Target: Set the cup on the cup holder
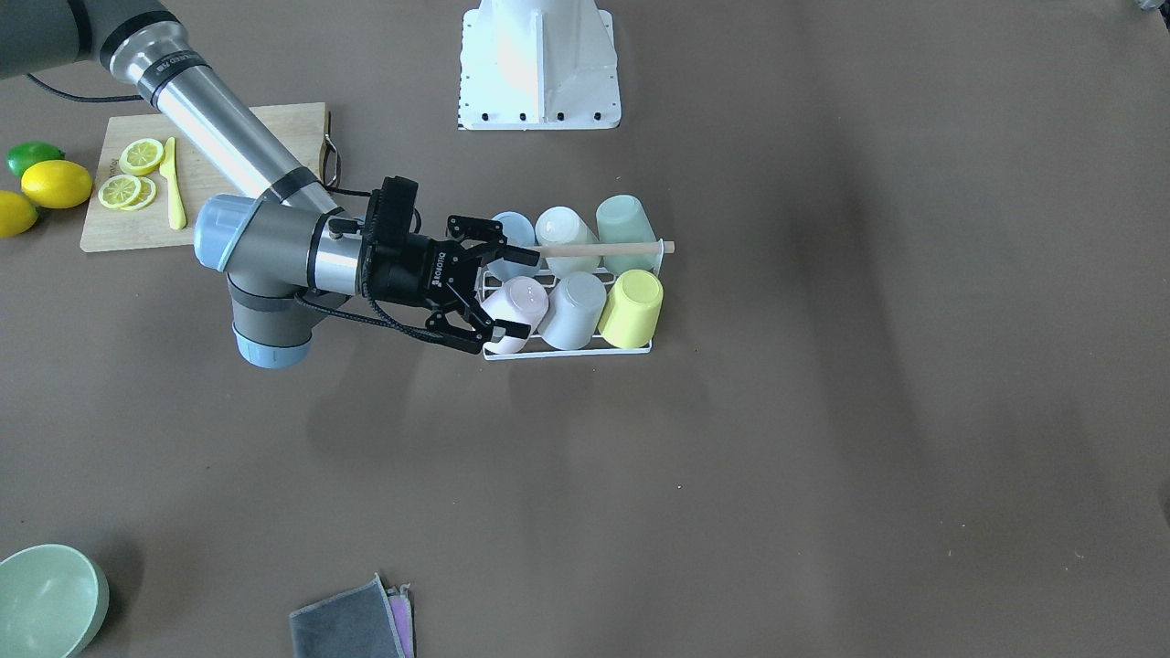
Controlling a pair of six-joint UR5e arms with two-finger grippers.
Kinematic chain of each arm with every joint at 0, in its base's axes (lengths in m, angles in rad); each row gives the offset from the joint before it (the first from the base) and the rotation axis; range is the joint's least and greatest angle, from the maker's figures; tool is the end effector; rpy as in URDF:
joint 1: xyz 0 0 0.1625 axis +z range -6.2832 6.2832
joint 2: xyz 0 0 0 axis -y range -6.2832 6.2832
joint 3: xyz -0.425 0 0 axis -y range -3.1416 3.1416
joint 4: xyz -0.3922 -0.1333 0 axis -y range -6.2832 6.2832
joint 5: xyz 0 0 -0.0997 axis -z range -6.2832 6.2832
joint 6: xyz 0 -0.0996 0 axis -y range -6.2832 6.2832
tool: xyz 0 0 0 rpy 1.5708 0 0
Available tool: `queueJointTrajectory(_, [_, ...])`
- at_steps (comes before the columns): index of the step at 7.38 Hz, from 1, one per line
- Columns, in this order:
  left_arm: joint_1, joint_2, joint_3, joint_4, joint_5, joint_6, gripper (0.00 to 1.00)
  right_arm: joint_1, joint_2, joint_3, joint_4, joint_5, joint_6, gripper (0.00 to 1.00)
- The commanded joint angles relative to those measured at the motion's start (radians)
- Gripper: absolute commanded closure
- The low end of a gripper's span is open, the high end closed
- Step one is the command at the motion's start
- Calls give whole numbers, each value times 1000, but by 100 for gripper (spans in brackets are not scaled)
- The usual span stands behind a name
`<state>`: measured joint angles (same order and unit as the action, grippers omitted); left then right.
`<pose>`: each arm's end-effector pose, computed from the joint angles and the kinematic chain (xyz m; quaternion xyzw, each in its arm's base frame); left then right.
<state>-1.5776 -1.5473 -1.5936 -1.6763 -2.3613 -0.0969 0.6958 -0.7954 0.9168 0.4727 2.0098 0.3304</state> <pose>-0.0658 -0.4883 0.6469 0.0310 0.3863 -0.0276 0.9214 -0.4834 -0.5222 0.2854 0.6521 -0.5728 -0.3084 0.3893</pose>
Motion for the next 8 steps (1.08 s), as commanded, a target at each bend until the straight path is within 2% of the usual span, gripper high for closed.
queueJointTrajectory(1, [2, 18, 6, 3, 73, -1, 2, 65, -22, 77, -133, 70, 7, 0])
queueJointTrajectory(2, [2, 15, -3, 3, 89, -4, 2, 70, -42, 136, -243, 72, 6, 0])
queueJointTrajectory(5, [2, 12, -8, 4, 80, -7, 2, 135, -73, 264, -629, 156, 5, 0])
queueJointTrajectory(7, [2, 6, -35, 7, 19, -18, 2, 171, -122, 379, -898, 200, 4, 0])
queueJointTrajectory(8, [2, 19, -83, 60, 19, -55, 2, 186, -131, 420, -1025, 223, 2, 0])
